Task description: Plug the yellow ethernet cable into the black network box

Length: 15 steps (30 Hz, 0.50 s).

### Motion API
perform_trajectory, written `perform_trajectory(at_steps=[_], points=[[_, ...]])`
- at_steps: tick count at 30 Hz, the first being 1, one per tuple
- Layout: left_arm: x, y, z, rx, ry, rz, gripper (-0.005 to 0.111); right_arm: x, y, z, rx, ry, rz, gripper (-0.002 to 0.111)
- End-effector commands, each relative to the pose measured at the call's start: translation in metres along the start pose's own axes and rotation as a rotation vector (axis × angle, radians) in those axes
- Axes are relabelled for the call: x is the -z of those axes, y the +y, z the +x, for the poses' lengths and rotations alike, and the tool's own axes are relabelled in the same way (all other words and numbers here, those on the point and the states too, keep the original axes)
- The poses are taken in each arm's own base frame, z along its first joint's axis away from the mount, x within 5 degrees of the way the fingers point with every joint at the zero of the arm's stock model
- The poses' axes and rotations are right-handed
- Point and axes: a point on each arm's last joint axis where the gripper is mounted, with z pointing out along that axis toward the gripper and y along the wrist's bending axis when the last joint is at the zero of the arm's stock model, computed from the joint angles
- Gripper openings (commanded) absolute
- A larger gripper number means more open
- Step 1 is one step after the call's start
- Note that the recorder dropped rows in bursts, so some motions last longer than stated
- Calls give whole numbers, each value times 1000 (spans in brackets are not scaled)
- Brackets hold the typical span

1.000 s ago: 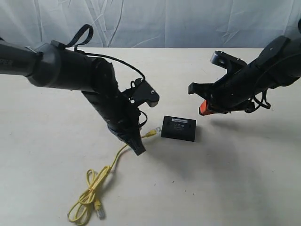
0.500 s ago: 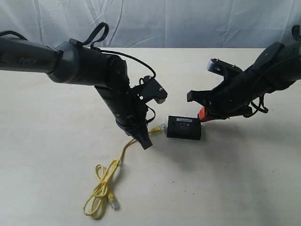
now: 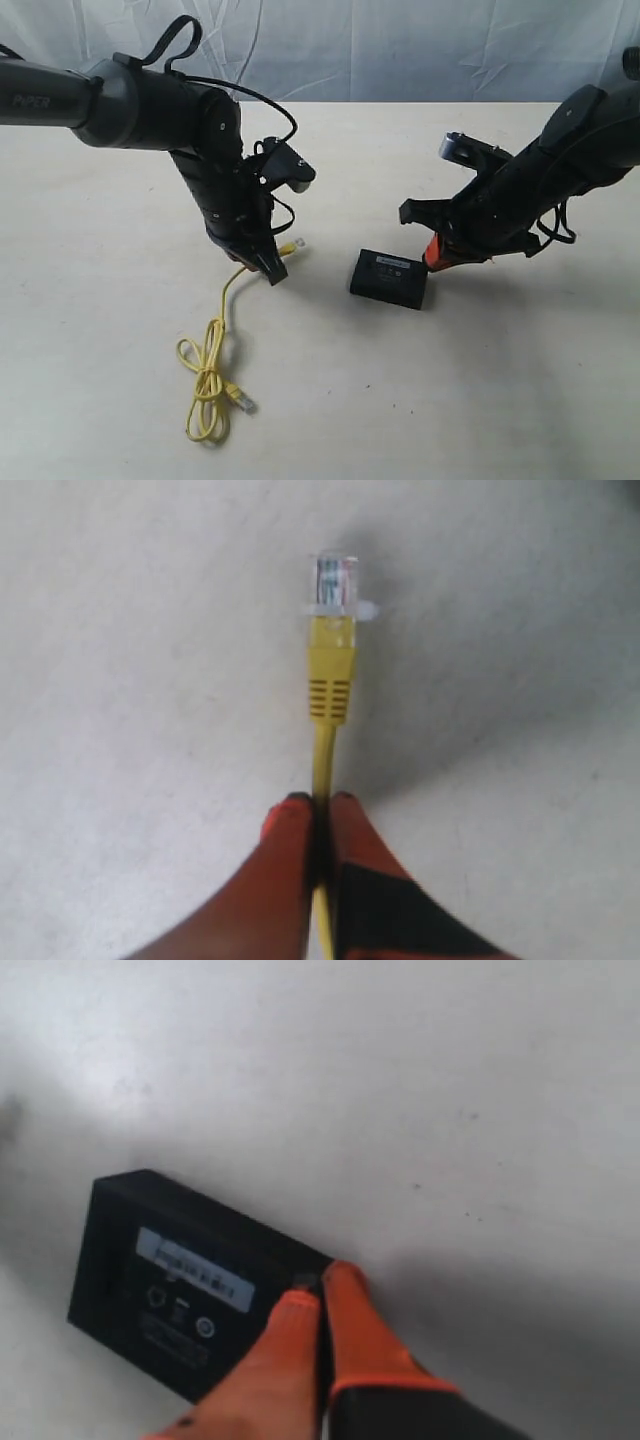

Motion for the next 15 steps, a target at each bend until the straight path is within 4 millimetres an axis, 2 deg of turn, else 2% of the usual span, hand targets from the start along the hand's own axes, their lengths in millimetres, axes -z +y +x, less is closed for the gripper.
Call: perform_trajectory(at_steps=[1, 7, 11, 15], points=[[15, 2, -2, 0, -22, -17, 0, 14, 5, 2, 24, -7, -7, -1], [31, -2, 2, 1, 6, 4, 0, 39, 14, -2, 83, -89, 11, -1], [36, -18, 5, -59, 71, 86, 0, 37, 11, -3, 102, -98, 39, -1], [28, -45, 1, -116, 53, 119, 0, 31, 7, -4, 94, -92, 47, -1]])
